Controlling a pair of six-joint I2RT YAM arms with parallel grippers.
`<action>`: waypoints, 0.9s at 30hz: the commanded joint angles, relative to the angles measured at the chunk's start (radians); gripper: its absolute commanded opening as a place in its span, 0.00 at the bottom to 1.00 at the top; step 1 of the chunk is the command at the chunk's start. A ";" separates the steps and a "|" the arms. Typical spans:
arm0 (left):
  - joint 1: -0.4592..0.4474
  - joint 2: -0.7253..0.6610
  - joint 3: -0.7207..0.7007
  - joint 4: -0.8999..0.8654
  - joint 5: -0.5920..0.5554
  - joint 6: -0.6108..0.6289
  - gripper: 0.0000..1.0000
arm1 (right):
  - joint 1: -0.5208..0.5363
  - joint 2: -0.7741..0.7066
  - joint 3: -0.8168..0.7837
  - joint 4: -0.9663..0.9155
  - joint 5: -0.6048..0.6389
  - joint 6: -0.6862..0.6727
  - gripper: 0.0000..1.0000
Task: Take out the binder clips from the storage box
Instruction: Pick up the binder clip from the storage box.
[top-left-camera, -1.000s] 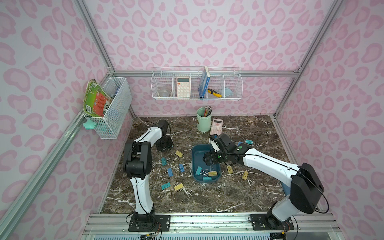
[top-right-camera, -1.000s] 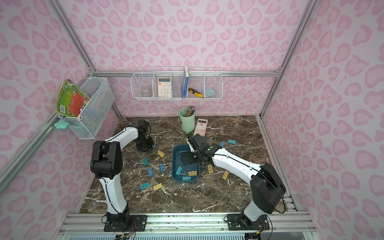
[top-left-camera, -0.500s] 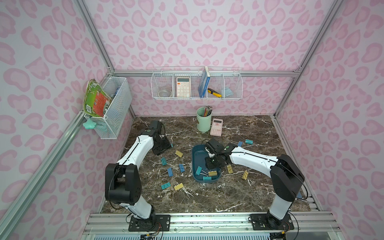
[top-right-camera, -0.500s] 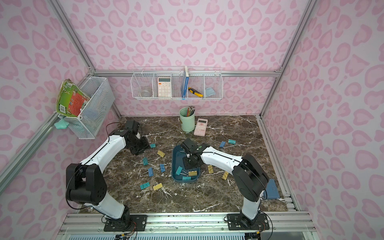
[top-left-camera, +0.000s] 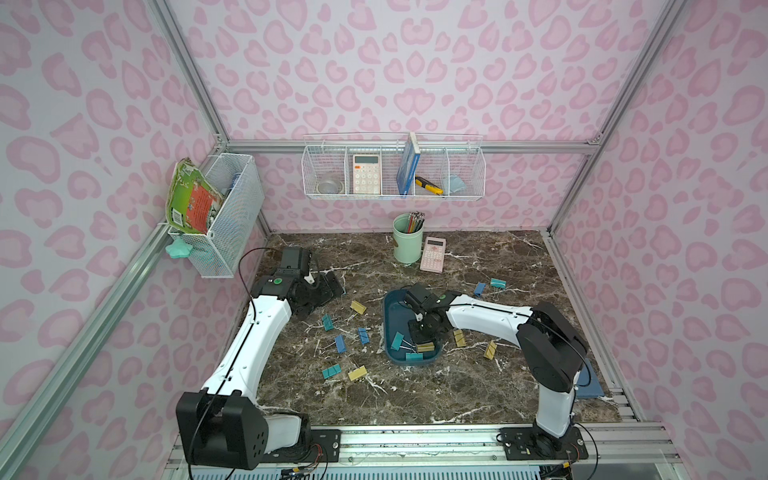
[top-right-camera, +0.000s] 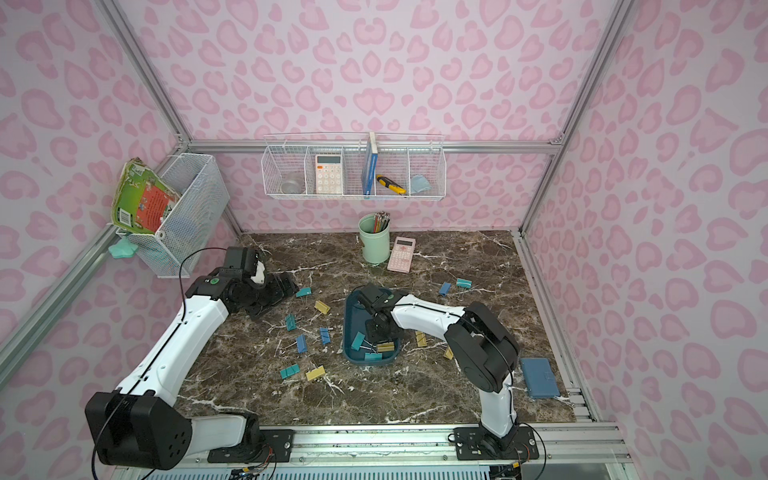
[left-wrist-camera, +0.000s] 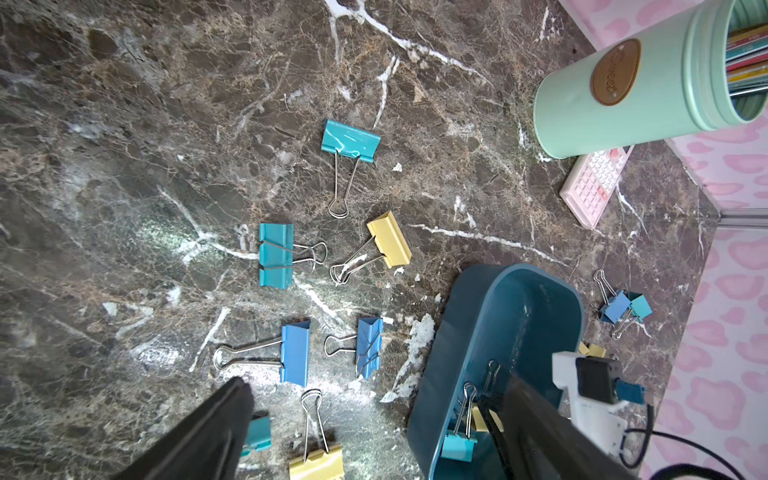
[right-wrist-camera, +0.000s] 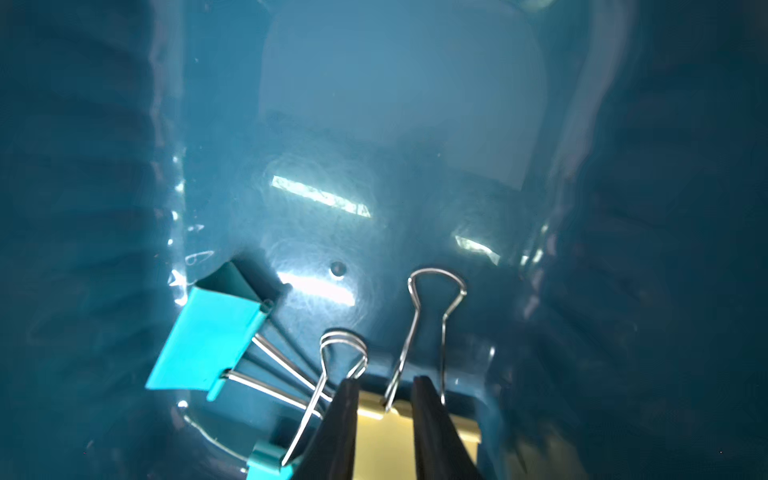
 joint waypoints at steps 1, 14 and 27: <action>0.000 -0.015 -0.005 -0.024 0.002 -0.004 0.98 | 0.001 0.016 0.008 -0.009 0.011 0.011 0.26; 0.000 -0.073 -0.020 -0.029 0.001 -0.007 0.99 | 0.004 -0.022 0.051 -0.016 0.042 0.000 0.00; -0.023 -0.099 0.010 -0.026 0.033 -0.024 0.99 | -0.131 -0.157 0.159 -0.107 0.185 -0.059 0.00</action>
